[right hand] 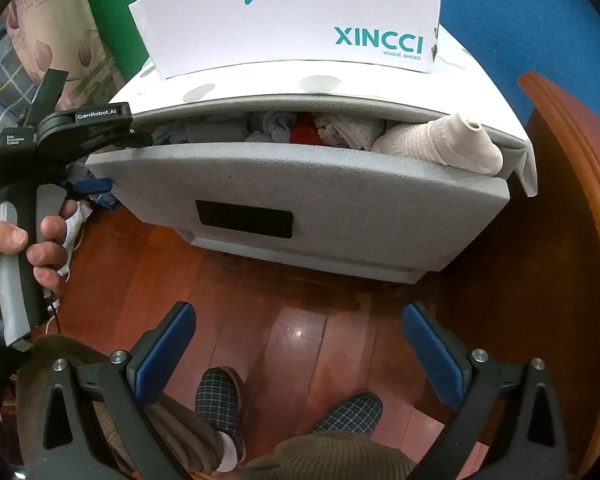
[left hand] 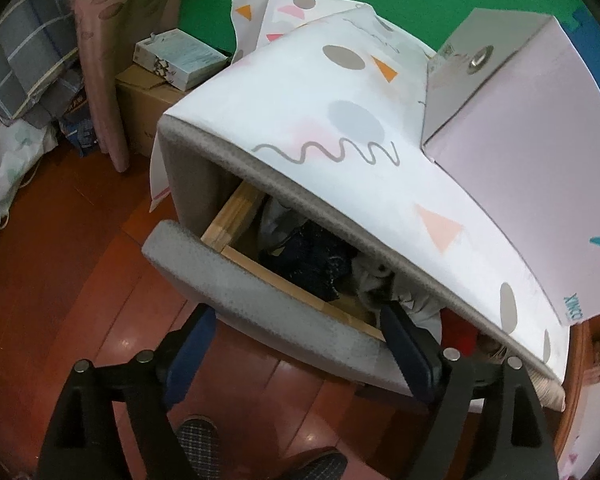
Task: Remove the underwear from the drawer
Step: 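Hook the drawer front with the left gripper and pull it open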
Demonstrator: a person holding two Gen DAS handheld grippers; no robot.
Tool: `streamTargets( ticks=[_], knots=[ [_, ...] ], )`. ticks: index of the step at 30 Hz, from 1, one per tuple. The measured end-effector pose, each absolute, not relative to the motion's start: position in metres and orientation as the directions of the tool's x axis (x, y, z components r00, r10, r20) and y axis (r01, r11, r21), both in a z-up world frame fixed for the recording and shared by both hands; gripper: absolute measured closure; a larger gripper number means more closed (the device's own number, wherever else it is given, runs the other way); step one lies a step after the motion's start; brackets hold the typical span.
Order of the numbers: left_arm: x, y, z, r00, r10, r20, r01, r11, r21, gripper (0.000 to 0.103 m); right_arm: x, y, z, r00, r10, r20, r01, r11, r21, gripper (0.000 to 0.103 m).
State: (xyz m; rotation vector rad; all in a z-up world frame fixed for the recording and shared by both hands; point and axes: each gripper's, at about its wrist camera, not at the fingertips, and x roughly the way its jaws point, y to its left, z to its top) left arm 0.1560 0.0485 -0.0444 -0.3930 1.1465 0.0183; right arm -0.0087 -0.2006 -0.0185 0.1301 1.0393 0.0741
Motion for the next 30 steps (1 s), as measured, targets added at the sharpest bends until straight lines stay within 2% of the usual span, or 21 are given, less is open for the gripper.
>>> streamTargets(
  ticks=[9,17,24,30],
  knots=[
    [0.131,0.058,-0.047,0.404,-0.164,-0.9,-0.179,0.951,-0.254,0.009,-0.01,-0.207,-0.009,0.554,0.095,-0.827,0.014,0.992,0.123,0.001],
    [0.109,0.071,-0.049,0.338,-0.165,-0.927,-0.163,0.96,-0.23,0.008,-0.026,-0.217,0.015,0.63,0.074,-0.773,0.035,0.992,0.123,0.0],
    [0.088,0.073,-0.048,0.308,-0.162,-0.937,-0.163,0.962,-0.22,0.008,-0.02,-0.235,0.045,0.57,0.049,-0.82,0.034,0.996,0.084,0.001],
    [0.08,0.077,-0.048,0.28,-0.162,-0.946,-0.166,0.963,-0.214,0.008,0.008,-0.275,0.047,0.364,0.098,-0.926,0.066,0.989,0.131,0.0]
  ],
)
